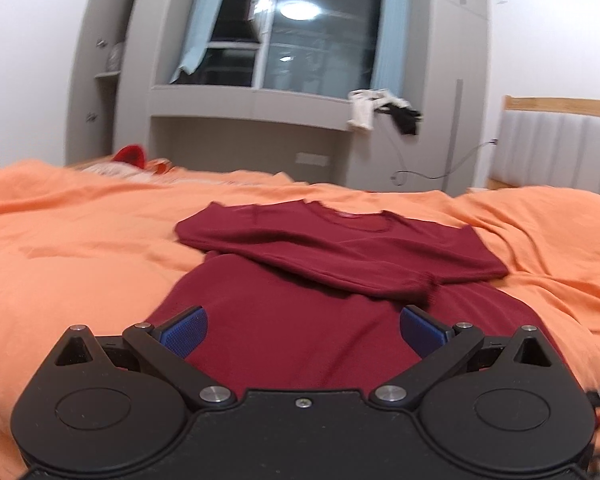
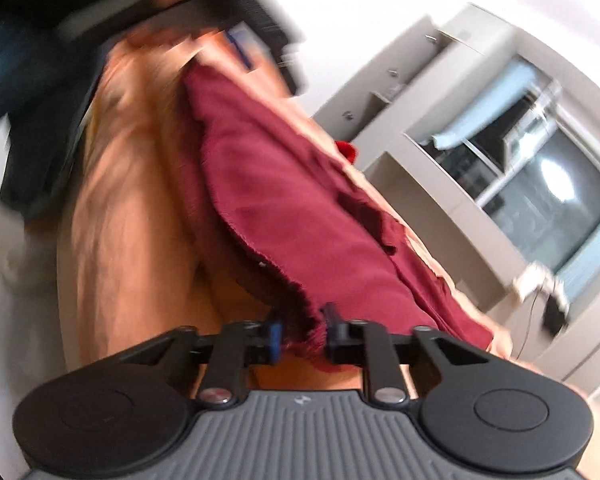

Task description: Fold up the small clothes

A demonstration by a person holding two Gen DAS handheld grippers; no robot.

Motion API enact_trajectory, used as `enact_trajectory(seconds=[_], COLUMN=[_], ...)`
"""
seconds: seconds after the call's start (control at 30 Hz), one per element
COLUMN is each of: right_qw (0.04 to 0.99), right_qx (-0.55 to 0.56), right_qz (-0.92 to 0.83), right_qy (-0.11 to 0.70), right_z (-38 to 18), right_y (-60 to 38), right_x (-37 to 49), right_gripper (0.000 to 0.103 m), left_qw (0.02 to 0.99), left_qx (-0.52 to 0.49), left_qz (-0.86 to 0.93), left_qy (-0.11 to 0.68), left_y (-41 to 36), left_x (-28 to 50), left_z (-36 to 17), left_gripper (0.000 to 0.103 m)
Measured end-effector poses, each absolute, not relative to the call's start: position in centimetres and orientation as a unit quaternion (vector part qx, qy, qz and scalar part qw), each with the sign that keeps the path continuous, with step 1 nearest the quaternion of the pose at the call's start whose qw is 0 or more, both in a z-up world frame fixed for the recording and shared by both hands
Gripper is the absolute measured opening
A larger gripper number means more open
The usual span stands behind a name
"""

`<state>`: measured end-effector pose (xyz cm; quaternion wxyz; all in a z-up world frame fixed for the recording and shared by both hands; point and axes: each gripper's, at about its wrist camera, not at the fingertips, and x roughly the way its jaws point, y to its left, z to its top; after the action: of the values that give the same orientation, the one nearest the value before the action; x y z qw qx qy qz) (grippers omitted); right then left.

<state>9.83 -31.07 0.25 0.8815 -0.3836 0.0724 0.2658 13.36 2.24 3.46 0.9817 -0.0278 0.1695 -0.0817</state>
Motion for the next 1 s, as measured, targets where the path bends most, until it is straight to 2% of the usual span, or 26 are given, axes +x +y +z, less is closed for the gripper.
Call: enact_trajectory(seconds=[0.23, 0.37, 0.57, 0.77, 0.83, 1.0], right_qw=[0.943, 0.957, 0.96, 0.962, 0.963, 0.965], right_qx=[-0.206, -0.146, -0.13, -0.126, -0.127, -0.123], right_qz=[0.254, 0.245, 0.242, 0.24, 0.236, 0.228], right_qy=[0.056, 0.056, 0.044, 0.037, 0.033, 0.03], right_z=[5.2, 6.8, 7.8, 7.9, 8.0, 8.0], right_y=[-34.6, -36.0, -37.6, -37.6, -37.7, -37.5], right_x=[11.2, 12.4, 12.4, 11.8, 11.7, 11.5], right_gripper=[0.013, 0.012, 0.012, 0.012, 0.012, 0.012], left_qw=[0.978, 0.971, 0.956, 0.955, 0.957, 0.962], left_qx=[0.027, 0.102, 0.209, 0.267, 0.261, 0.232], left_qz=[-0.138, -0.178, -0.174, -0.05, -0.017, 0.058], left_qy=[0.151, 0.126, 0.106, 0.117, 0.13, 0.135], left_y=[-0.1, -2.9, -6.4, -7.7, -7.4, -5.0], left_x=[10.4, 8.9, 8.5, 10.5, 11.3, 11.8], left_z=[2.5, 1.6, -0.3, -1.8, -1.6, -0.9], left_gripper=[0.102, 0.102, 0.102, 0.102, 0.099, 0.083])
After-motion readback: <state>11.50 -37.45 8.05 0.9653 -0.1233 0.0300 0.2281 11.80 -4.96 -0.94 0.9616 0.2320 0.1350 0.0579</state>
